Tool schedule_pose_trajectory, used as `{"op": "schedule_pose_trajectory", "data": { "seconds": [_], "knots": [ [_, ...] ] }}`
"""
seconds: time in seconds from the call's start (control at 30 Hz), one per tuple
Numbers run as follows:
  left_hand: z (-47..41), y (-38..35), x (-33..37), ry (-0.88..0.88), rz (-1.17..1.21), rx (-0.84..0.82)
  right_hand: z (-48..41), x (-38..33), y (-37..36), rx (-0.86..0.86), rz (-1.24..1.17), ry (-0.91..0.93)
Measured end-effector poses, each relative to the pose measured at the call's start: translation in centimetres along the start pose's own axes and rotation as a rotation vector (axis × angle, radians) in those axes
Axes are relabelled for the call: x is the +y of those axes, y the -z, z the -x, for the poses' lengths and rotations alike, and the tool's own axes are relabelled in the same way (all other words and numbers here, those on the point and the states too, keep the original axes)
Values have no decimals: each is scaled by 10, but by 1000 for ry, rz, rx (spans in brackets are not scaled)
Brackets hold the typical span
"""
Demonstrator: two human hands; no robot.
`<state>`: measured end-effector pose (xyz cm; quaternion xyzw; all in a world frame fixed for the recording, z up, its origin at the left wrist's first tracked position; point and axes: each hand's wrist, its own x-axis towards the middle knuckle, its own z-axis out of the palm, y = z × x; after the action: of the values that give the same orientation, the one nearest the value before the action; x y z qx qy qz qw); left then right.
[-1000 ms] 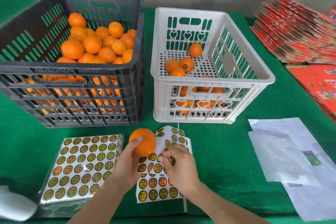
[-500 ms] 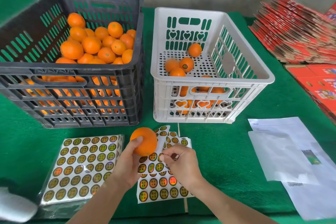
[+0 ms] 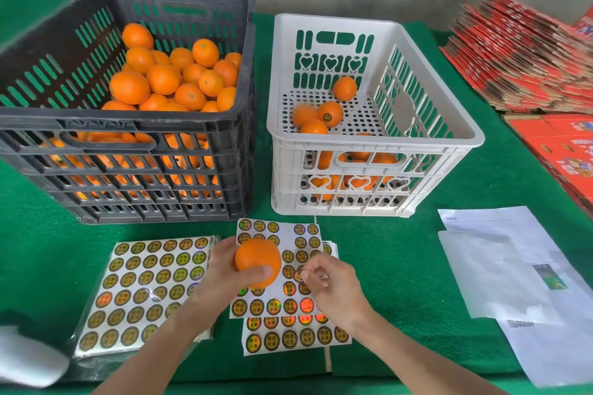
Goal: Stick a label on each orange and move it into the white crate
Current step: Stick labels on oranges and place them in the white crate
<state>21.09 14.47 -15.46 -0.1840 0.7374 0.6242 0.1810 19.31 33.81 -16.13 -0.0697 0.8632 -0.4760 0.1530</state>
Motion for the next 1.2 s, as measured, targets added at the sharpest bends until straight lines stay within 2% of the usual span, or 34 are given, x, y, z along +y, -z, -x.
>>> {"op": "schedule_pose_trajectory", "data": {
  "seconds": [0.07, 0.13, 0.27, 0.33, 0.43, 0.7, 0.83, 0.93, 1.0, 1.07, 1.13, 1.2],
  "knots": [
    [2, 5, 2, -85, -143, 42, -1, -9, 11, -26, -35, 20],
    [5, 7, 6, -99, -131, 21, -3, -23, 21, -66, -71, 73],
    [7, 3, 14, -5, 428, -226, -6, -52, 30, -158, -3, 227],
    [8, -1, 20, -4, 550, -296, -7, -61, 31, -164, 51, 277],
    [7, -7, 29, -9, 609, -333, -7, -69, 32, -155, 95, 300],
    [8, -14, 38, -13, 612, -326, -4, -73, 31, -30, 215, 350],
    [12, -15, 43, -35, 595, -282, -2, -76, 30, 20, 87, 288],
    [18, -14, 52, -81, 577, -255, -2, -79, 37, -32, -55, 252],
    [22, -13, 64, -123, 558, -235, 1, -85, 40, -93, -9, 330],
    [26, -10, 81, -172, 512, -220, -1, -96, 43, -75, 83, 451],
    [32, -4, 106, -263, 384, -251, -6, -112, 50, 26, 107, 551],
    [37, 7, 135, -462, 118, -161, -17, -130, 65, 144, 60, 634]
  ]
}}
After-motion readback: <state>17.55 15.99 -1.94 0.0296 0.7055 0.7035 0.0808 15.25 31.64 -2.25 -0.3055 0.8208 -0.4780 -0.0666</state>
